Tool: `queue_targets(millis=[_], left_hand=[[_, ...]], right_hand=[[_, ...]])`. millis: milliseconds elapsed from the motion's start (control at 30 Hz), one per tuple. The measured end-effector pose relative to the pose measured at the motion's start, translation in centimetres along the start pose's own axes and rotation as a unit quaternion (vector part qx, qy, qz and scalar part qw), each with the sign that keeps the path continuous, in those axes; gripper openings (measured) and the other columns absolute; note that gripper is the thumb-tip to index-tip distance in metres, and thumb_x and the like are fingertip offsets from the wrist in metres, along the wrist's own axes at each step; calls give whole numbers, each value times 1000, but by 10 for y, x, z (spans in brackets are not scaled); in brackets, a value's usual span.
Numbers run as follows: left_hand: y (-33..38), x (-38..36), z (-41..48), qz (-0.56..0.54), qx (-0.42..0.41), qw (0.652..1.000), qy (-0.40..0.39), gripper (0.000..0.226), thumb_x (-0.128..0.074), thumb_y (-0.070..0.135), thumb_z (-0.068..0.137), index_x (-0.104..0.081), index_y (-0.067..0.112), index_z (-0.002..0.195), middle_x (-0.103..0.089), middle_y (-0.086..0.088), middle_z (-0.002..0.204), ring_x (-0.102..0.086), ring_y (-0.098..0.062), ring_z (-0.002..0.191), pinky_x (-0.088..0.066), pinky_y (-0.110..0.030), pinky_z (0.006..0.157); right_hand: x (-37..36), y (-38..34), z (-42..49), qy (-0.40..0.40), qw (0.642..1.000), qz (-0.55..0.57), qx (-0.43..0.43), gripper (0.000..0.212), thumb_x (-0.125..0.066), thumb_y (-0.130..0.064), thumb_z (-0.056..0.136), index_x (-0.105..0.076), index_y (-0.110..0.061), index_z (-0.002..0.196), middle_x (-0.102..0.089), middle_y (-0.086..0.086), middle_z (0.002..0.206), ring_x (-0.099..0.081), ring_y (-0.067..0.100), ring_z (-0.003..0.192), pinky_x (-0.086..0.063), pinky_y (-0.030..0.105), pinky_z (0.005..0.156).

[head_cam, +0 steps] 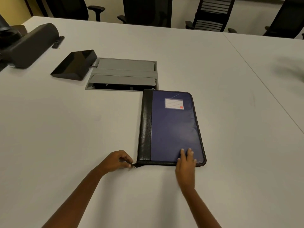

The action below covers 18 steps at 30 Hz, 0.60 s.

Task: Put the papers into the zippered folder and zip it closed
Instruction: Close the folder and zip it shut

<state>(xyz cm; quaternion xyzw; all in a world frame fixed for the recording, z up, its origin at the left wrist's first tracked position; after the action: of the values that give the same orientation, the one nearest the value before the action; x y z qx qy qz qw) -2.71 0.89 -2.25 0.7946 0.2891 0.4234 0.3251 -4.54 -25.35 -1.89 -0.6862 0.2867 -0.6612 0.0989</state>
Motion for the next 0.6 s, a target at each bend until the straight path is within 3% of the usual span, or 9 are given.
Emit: queue_targets(millis=[133,233,333,433,600], left_hand=[[-9,1,0,20,24,999,16,15,-68,14,81,-71,2,90,-59,-6,79,-51,-17,75,-36,-24,69],[-12,1,1,6,33,999,29,11,-68,16,81,-69,5,81,-55,-10,75,-46,-18,70,-30,-22,61],[-16,-1,3,-9,39,998,39,14,-68,16,81,-62,10,70,-49,-11,70,-40,-17,64,-26,-21,55],[-19,-3,4,-29,43,998,43,18,-68,16,81,-60,14,65,-48,-9,66,-39,-16,60,-26,-22,55],[-23,-2,5,-51,49,997,35,20,-71,16,79,-62,17,61,-49,-4,60,-40,-12,56,-28,-21,55]], right_hand=[[-30,-37,-26,-19,996,47,77,40,-39,-12,96,-36,-6,135,-20,15,152,-10,30,143,-4,32,115],[-43,-60,-39,-22,989,101,103,24,-44,-13,94,-51,-7,117,-24,11,151,-12,24,143,-3,28,114],[-56,-78,-51,-27,985,90,148,12,-51,-17,91,-57,-7,94,-26,15,150,-8,25,142,-5,32,115],[-62,-89,-57,-15,984,59,167,17,-62,-24,84,-59,-7,79,-27,20,148,-3,31,138,-6,42,112],[-64,-103,-60,13,989,-27,148,30,-71,-38,74,-63,-10,70,-37,26,141,-23,46,132,-11,52,113]])
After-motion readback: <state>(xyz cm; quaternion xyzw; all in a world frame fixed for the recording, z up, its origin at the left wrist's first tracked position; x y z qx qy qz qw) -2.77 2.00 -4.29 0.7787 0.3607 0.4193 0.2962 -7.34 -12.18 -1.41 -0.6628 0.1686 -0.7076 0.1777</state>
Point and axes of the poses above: each hand's wrist, its own z-axis towards the middle knuckle, its own x-axis out of the back of the hand, y = z × x, the point moved 6 cm from there along z, towards the middle knuckle
